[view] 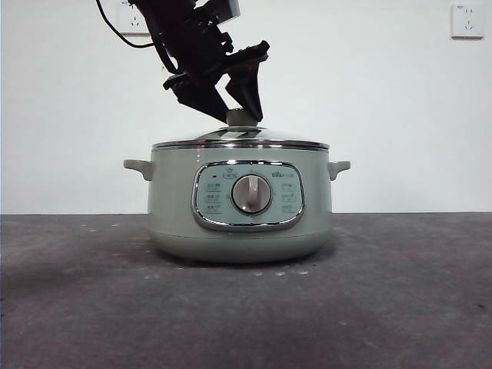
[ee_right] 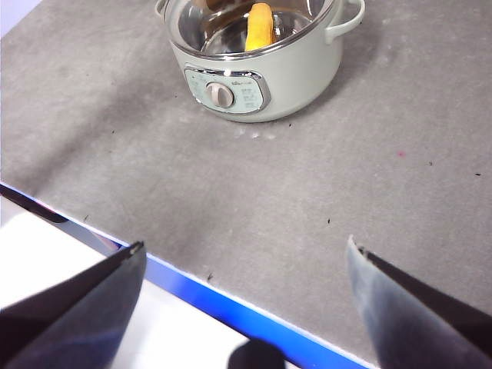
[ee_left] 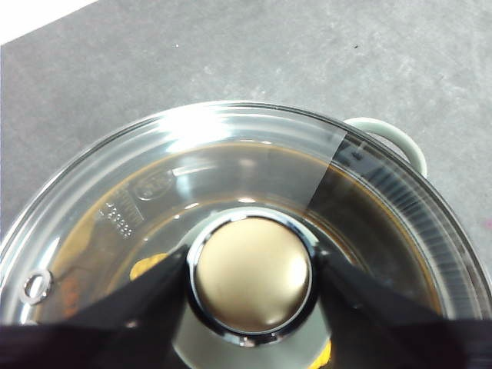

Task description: Pick up the corn,open the lid,put the corn in the pot,close the lid

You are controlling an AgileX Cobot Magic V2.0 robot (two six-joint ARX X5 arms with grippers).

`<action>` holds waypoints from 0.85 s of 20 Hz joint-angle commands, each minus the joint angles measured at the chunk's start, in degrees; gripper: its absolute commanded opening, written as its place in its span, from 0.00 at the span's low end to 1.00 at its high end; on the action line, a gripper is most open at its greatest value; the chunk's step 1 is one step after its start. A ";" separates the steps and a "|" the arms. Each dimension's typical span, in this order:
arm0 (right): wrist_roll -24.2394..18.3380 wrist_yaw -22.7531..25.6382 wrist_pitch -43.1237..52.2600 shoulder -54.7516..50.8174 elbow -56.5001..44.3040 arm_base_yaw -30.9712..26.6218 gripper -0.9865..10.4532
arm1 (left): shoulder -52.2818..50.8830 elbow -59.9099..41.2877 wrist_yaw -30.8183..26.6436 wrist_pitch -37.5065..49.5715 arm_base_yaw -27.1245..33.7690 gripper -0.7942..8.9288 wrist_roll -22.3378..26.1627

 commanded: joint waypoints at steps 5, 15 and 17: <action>-0.37 0.07 -1.46 -0.28 -0.46 0.09 0.47 | -3.67 0.24 -0.13 -1.38 0.02 0.51 -0.26; -0.46 1.57 -1.44 -0.26 -0.46 0.09 0.47 | -28.72 0.24 -0.11 -25.14 0.17 0.51 -0.90; -0.46 1.60 -1.44 -0.24 -0.46 0.09 0.47 | -34.05 0.24 -0.11 -30.36 0.17 0.51 -0.94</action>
